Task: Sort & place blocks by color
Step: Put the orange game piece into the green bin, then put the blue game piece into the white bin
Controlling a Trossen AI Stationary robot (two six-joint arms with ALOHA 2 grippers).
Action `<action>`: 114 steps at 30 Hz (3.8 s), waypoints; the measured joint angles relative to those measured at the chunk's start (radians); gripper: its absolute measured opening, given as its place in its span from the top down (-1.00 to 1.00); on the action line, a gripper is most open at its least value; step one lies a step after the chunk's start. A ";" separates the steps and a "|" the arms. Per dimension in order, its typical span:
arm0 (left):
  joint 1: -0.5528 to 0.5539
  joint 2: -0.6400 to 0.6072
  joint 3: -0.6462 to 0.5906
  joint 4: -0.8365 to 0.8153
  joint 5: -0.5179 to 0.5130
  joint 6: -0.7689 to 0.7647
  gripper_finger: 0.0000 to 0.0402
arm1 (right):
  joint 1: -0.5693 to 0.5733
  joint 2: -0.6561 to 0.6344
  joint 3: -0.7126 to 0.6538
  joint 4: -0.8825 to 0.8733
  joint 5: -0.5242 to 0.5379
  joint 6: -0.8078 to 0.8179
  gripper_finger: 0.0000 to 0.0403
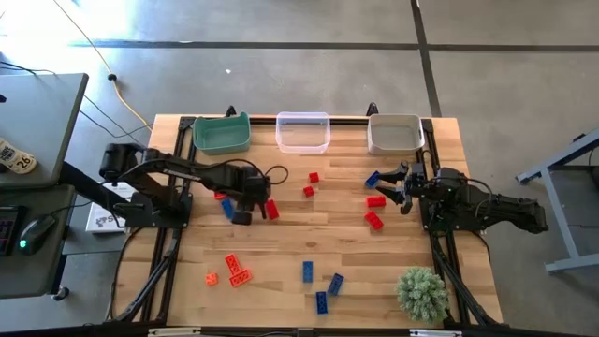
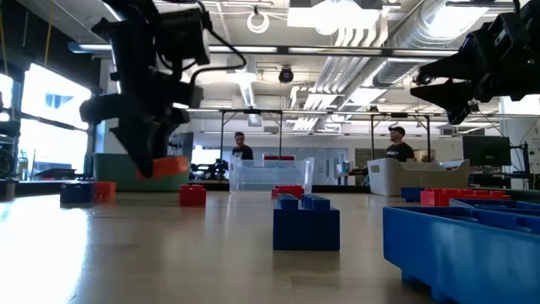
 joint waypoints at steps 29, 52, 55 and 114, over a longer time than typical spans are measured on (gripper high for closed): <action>0.544 -0.079 0.138 -0.081 -0.358 -0.290 0.43 | 0.000 0.000 0.000 0.002 0.016 0.430 -0.08; 0.858 -0.078 0.138 -0.069 -0.170 -0.123 0.03 | 0.000 0.000 0.000 0.068 0.245 0.586 -0.08; 0.858 -0.078 0.138 -0.057 -0.170 -0.117 -0.09 | 0.000 -0.001 0.005 0.080 0.293 0.578 -0.08; 0.788 -0.242 0.138 0.131 0.009 -0.058 -0.17 | -0.003 1.261 0.747 -0.853 0.357 1.418 -0.08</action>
